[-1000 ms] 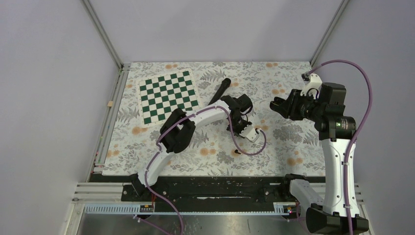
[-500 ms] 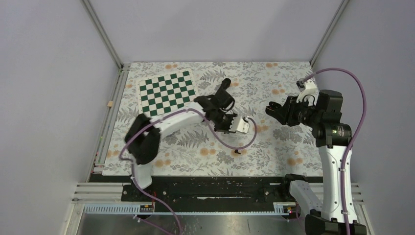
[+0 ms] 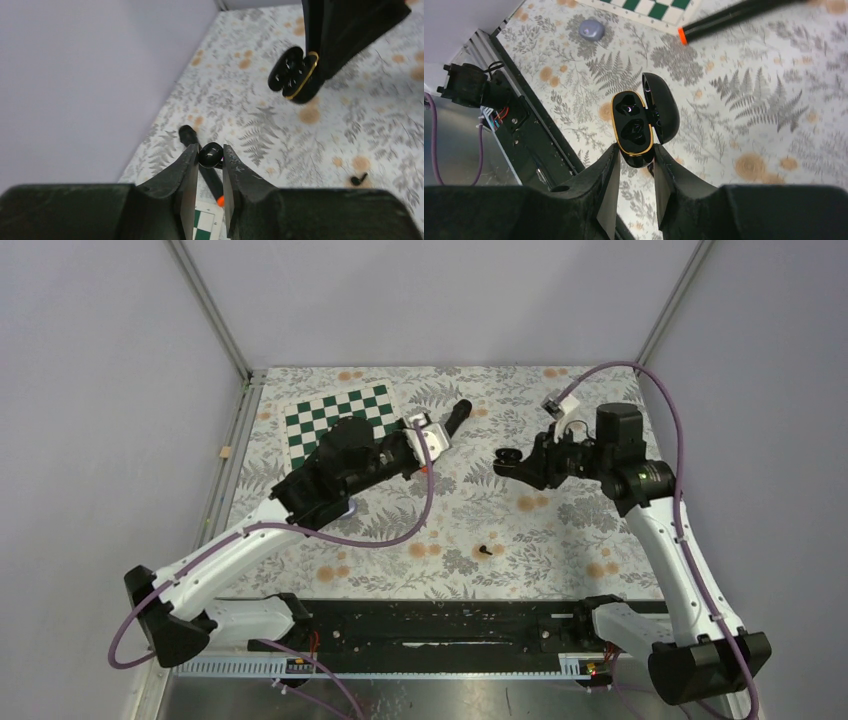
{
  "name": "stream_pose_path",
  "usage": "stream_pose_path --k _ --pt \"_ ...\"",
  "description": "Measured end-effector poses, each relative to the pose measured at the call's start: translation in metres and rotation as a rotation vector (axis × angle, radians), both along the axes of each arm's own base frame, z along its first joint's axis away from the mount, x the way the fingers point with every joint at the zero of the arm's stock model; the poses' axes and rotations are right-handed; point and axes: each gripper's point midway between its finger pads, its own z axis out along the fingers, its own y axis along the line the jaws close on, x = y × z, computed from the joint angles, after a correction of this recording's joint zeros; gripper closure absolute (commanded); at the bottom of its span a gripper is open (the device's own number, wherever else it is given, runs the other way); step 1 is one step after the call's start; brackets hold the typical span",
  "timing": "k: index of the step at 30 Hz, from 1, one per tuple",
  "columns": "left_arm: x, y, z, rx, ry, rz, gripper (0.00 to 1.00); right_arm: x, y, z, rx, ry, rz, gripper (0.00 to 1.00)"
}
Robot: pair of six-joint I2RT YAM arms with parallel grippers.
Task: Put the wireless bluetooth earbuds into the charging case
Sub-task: Place the earbud in the charging case.
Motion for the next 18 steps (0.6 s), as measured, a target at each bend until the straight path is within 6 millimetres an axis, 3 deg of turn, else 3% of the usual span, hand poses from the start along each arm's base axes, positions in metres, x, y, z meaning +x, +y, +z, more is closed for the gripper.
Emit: stream_pose_path --k 3,7,12,18 --pt "0.006 0.007 0.024 -0.08 -0.037 0.064 1.0 0.01 0.016 0.011 0.015 -0.056 0.053 1.0" --pt "0.012 0.011 0.035 -0.124 -0.047 0.108 1.0 0.028 0.032 0.027 0.039 -0.132 0.08 1.0" --pt "0.017 0.012 0.042 -0.159 -0.043 0.144 1.0 0.027 0.063 0.039 0.059 -0.208 0.156 1.0" --pt "0.016 0.007 0.049 -0.184 -0.053 0.123 1.0 0.022 0.082 0.049 0.066 -0.265 0.188 1.0"
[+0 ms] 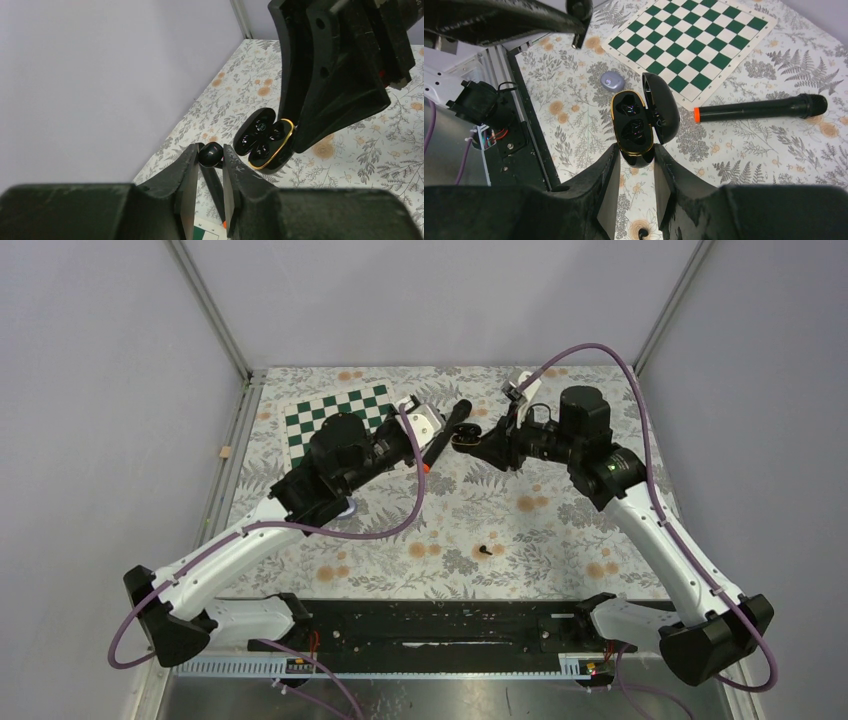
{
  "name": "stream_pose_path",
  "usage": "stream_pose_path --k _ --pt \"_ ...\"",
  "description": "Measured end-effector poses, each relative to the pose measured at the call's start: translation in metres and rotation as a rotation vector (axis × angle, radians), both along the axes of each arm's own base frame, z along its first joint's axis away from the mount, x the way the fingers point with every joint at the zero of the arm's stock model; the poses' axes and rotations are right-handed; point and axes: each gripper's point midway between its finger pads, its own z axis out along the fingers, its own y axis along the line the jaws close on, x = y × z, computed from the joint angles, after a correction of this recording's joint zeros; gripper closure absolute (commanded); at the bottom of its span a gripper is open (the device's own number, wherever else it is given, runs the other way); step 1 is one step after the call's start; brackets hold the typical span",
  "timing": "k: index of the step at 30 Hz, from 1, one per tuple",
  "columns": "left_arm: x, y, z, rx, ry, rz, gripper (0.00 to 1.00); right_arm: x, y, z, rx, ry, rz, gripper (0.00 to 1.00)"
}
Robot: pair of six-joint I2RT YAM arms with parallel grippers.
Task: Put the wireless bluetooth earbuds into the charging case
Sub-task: Place the earbud in the charging case.
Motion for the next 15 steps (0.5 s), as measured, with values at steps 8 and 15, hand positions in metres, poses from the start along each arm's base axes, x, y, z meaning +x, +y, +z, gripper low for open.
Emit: stream_pose_path --k 8,15 --pt "-0.002 -0.004 0.004 0.013 -0.04 -0.034 1.0 0.001 0.01 0.022 0.016 -0.062 -0.007 1.0" --pt "0.001 -0.009 0.002 0.027 -0.062 -0.032 1.0 0.002 0.014 0.029 0.003 -0.099 -0.018 1.0"
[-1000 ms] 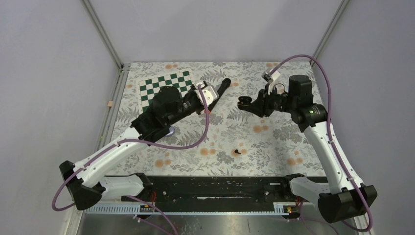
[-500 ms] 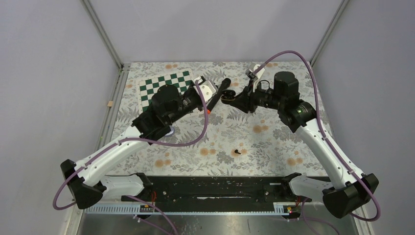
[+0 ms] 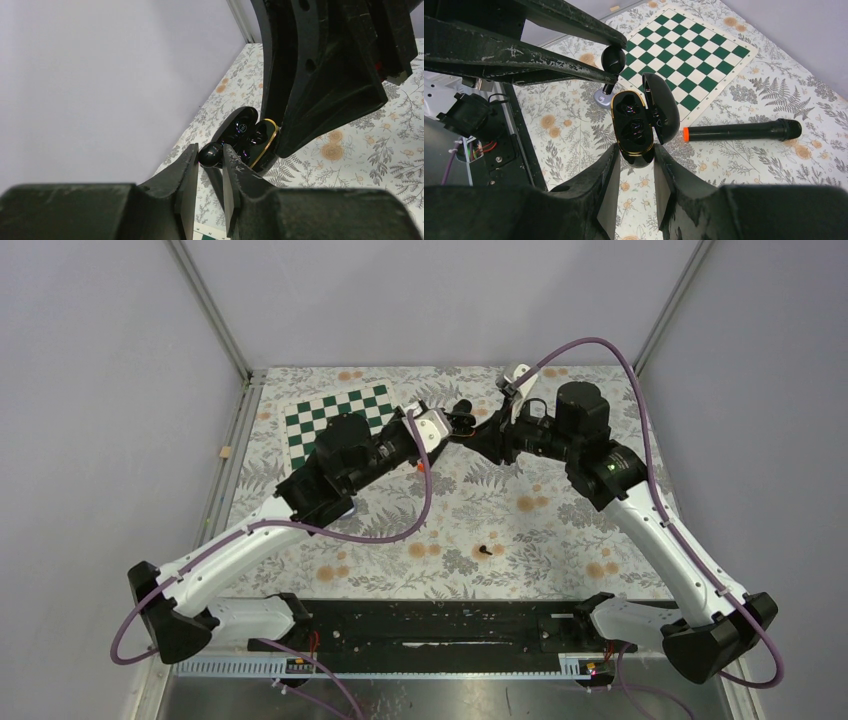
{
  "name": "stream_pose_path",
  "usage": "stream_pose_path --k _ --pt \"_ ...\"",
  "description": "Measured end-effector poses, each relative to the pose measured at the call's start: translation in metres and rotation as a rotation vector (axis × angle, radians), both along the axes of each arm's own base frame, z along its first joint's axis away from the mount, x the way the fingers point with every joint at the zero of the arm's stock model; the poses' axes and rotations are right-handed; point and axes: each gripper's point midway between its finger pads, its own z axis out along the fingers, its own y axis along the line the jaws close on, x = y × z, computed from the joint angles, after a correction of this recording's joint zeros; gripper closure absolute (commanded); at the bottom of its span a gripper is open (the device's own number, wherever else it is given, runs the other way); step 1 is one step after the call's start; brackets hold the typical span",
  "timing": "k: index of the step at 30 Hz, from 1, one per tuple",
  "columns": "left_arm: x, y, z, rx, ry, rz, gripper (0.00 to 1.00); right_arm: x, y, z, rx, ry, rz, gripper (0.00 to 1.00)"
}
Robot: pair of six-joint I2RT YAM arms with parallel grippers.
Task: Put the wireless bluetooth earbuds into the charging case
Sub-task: Place the earbud in the charging case.
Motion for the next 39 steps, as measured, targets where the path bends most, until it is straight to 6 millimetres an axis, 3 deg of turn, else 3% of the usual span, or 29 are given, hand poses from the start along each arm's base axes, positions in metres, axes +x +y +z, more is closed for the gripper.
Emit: stream_pose_path --k 8,39 --pt "-0.003 -0.006 0.003 0.017 -0.047 -0.006 1.0 -0.003 0.004 0.0 -0.01 -0.02 0.019 1.0" --pt "0.001 -0.01 -0.018 0.224 -0.281 0.021 1.0 -0.004 0.003 0.002 0.016 0.05 -0.02 1.0"
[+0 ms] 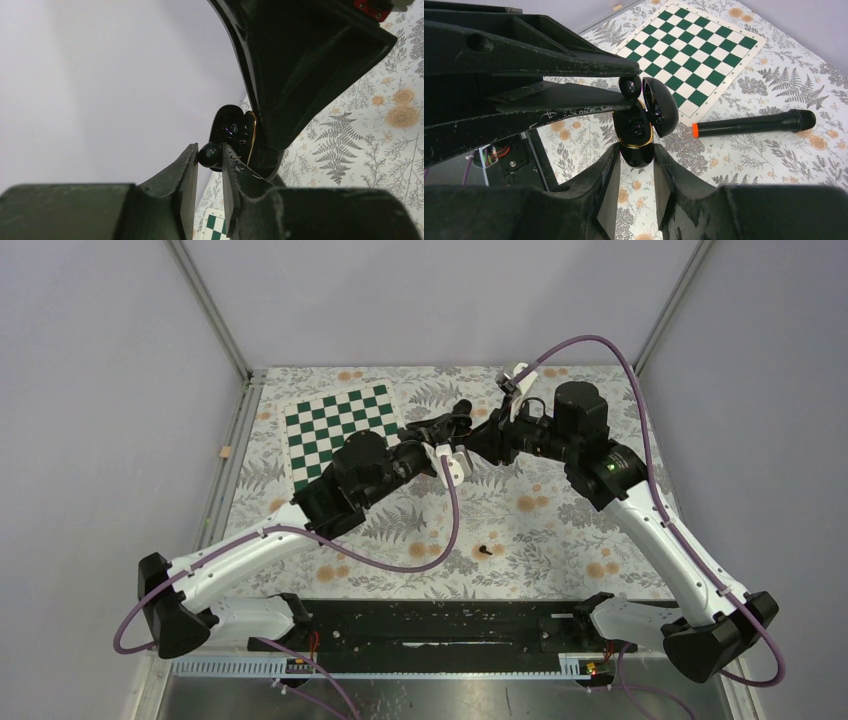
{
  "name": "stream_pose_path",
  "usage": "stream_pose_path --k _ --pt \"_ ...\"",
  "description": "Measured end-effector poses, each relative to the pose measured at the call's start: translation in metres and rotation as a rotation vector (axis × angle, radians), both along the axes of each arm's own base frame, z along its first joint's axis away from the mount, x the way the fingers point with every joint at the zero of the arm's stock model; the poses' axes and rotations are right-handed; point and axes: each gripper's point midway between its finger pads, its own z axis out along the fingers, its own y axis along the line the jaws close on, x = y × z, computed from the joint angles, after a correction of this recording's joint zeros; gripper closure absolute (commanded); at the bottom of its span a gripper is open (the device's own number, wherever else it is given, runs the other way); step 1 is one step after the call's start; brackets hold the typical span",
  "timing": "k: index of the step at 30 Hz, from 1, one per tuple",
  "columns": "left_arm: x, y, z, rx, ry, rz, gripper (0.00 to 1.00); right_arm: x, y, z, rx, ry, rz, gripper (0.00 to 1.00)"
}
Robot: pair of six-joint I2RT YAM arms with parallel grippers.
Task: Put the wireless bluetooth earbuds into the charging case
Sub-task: Place the earbud in the charging case.
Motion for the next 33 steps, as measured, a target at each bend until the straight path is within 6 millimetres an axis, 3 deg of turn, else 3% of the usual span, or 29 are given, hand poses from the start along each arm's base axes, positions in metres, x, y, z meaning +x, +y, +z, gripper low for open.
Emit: stream_pose_path --k 13,19,25,29,33 --pt "-0.005 0.0 0.01 -0.012 -0.074 -0.013 1.0 0.004 0.003 0.002 0.05 0.026 -0.03 1.0" --pt "-0.021 0.009 0.008 -0.006 -0.119 -0.061 1.0 0.001 0.001 0.002 0.097 -0.037 -0.029 1.0" --pt "-0.025 0.012 -0.001 0.056 -0.284 -0.073 1.0 0.002 0.002 0.013 0.144 -0.143 -0.023 1.0" --pt "-0.03 0.009 -0.007 0.116 -0.443 -0.091 1.0 0.001 0.001 0.006 0.134 -0.205 -0.012 1.0" --pt "-0.038 0.007 0.007 0.13 -0.575 -0.108 1.0 0.0 0.003 -0.002 0.115 -0.243 0.002 1.0"
